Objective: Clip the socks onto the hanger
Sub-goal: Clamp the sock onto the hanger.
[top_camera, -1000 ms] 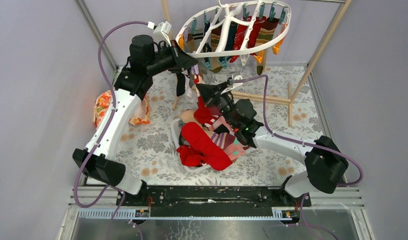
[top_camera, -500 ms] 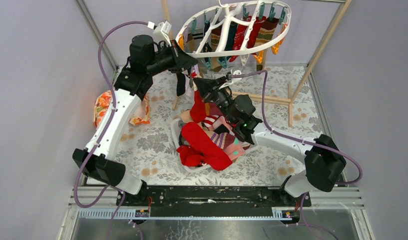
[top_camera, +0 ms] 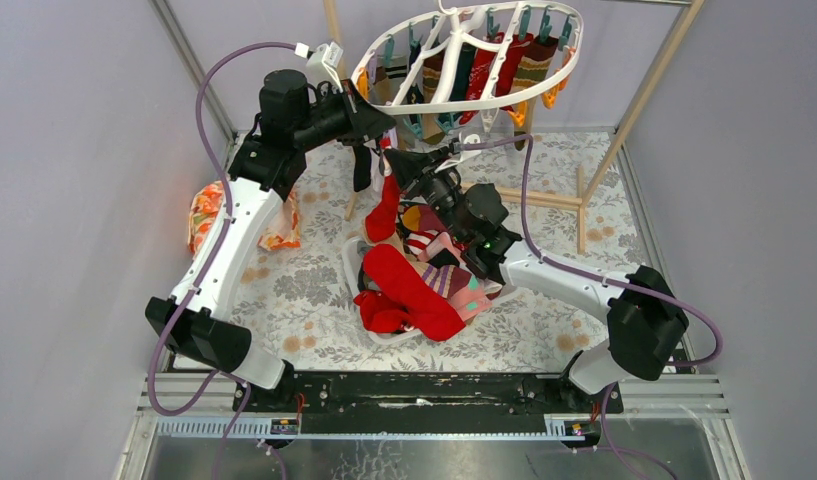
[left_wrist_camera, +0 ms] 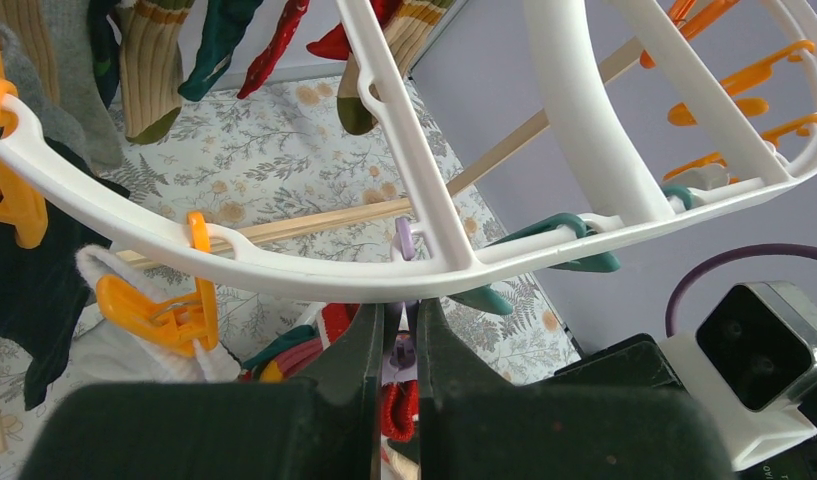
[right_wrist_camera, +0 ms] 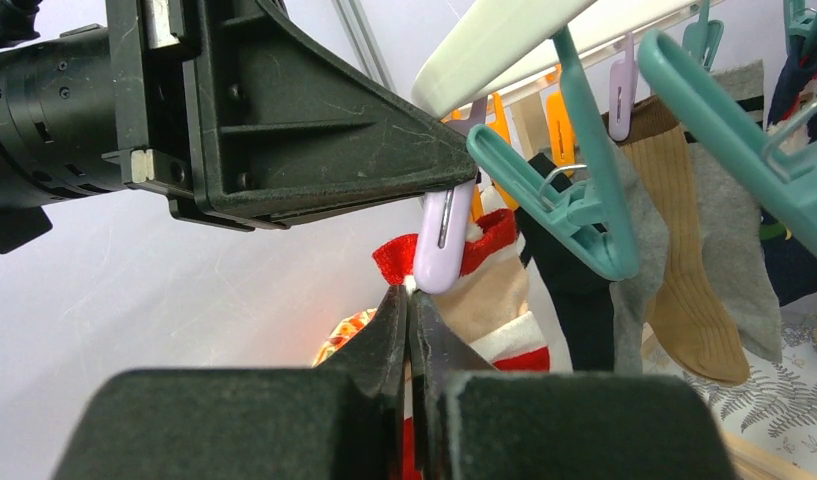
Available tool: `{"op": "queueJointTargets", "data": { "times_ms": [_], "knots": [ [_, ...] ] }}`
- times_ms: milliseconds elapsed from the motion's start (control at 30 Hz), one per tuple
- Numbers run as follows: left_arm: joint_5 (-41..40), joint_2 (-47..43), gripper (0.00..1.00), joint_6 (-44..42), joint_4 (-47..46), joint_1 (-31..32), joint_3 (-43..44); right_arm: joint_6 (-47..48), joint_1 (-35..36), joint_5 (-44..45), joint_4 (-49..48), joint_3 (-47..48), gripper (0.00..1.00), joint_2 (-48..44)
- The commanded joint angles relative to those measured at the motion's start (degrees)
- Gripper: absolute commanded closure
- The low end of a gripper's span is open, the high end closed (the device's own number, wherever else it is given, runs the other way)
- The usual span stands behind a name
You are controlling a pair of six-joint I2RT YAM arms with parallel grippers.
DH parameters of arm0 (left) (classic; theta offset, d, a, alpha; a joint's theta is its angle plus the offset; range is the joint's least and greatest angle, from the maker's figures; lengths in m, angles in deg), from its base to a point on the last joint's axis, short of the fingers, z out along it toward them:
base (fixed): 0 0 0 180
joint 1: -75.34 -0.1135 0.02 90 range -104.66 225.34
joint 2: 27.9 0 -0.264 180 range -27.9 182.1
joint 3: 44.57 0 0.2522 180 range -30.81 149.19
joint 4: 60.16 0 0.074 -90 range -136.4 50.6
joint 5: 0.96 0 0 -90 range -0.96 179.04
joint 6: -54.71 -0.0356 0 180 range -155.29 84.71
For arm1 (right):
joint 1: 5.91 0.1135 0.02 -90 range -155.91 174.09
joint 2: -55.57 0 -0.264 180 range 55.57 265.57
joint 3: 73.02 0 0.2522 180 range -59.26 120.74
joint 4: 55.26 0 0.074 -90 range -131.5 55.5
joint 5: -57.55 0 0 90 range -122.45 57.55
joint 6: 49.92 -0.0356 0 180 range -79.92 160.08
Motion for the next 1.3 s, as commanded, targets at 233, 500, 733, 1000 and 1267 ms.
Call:
{"op": "queueJointTargets", "data": {
  "times_ms": [233, 500, 733, 1000, 1267],
  "knots": [
    [-0.68, -1.65, 0.81, -1.93, -1.56, 0.81, -1.43, -2.03, 0.43, 4.85, -6.09, 2.62, 1.0, -0.23],
    [-0.27, -2.37, 0.56, -2.27, -1.57, 0.83, -1.8, -3.62, 0.42, 6.59, -9.17, 2.8, 1.0, 0.94],
    [-0.25, -2.94, 0.47, -3.23, -1.62, 0.79, -2.75, -4.67, 0.43, 4.76, -10.18, 2.68, 1.0, 1.13],
    [-1.37, -2.88, 0.59, -3.48, -1.75, 0.8, -2.31, -6.36, 0.43, 1.33, -10.43, 0.52, 0.65, -0.81],
    [-2.82, -3.65, 0.74, -4.73, -1.78, 0.76, -2.53, -11.32, -3.45, -2.43, -10.11, -7.23, 0.35, -6.63]
  ]
}}
